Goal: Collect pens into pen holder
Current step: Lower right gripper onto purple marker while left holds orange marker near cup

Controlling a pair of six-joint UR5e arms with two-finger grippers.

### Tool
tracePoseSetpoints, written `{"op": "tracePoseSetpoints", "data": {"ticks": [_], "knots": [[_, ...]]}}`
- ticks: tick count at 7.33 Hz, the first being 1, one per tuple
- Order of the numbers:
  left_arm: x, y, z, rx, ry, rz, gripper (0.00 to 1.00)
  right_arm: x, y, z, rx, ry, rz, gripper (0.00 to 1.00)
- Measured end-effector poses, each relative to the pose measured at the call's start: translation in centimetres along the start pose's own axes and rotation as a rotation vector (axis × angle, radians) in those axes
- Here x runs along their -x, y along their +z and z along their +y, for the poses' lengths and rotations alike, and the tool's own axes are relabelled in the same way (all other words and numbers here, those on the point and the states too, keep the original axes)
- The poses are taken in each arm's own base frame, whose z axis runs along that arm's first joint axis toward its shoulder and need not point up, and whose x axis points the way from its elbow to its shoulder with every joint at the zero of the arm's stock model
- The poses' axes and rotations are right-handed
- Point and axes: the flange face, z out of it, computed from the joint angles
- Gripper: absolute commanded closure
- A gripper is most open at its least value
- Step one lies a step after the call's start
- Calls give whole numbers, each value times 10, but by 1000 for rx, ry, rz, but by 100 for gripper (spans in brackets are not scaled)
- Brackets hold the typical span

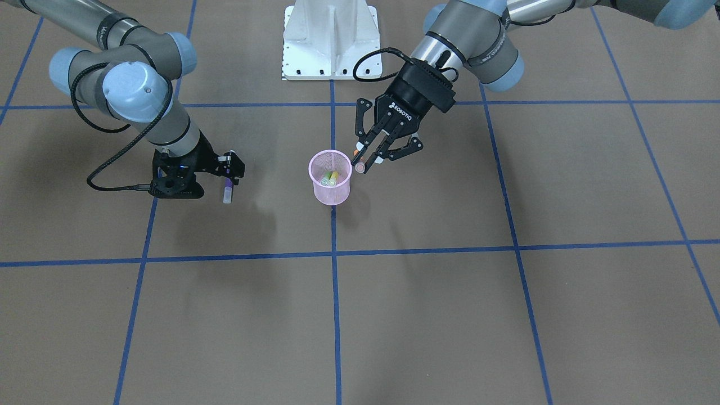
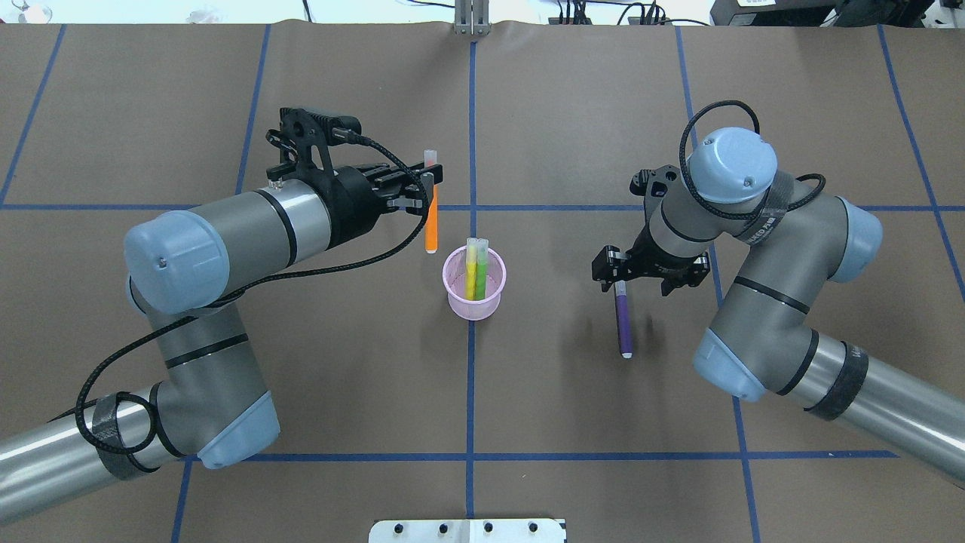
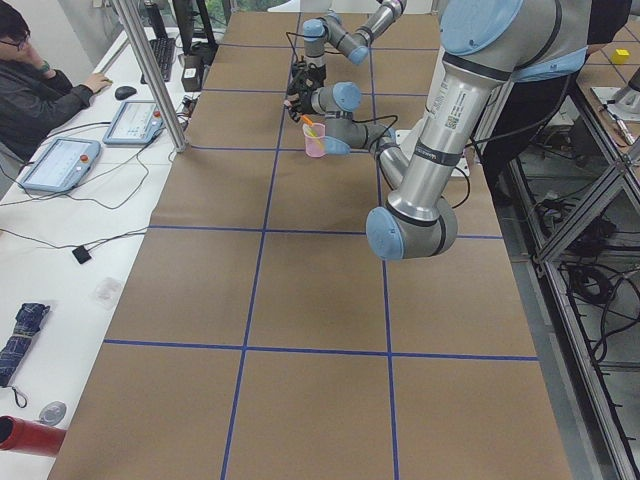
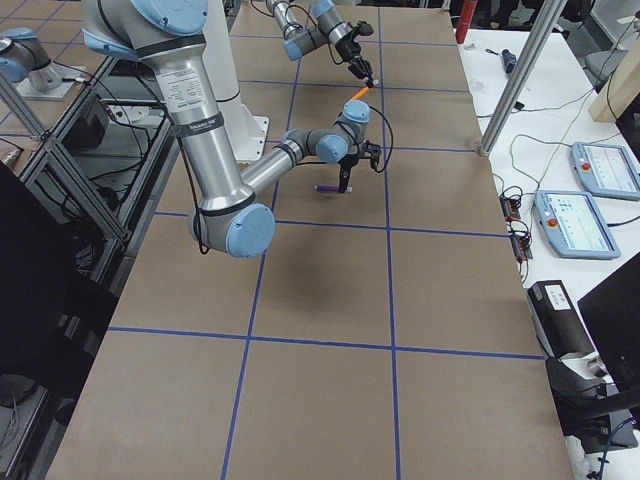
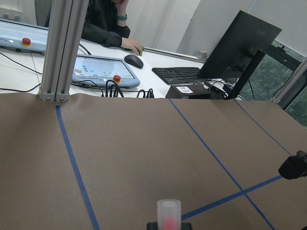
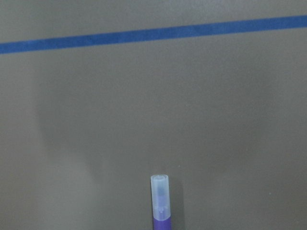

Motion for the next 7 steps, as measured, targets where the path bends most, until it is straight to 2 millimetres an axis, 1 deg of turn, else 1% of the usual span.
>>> {"op": "tracePoseSetpoints", "data": {"ticks": [1, 3, 4, 5, 7], "knots": [[0, 0, 1, 1, 0, -1, 100, 0, 10, 2, 10, -17, 13, 9], [1, 1, 1, 2, 1, -2, 100, -2, 19, 2, 18, -41, 27, 27], [1, 1, 1, 2, 1, -2, 100, -3, 20, 2, 19, -45, 29, 31], [1, 1, 2, 3, 1, -2, 100, -3, 20, 2, 20, -47, 29, 33], [3, 2, 3, 5, 2, -6, 100, -2, 21, 2, 21, -49, 30, 34]]}}
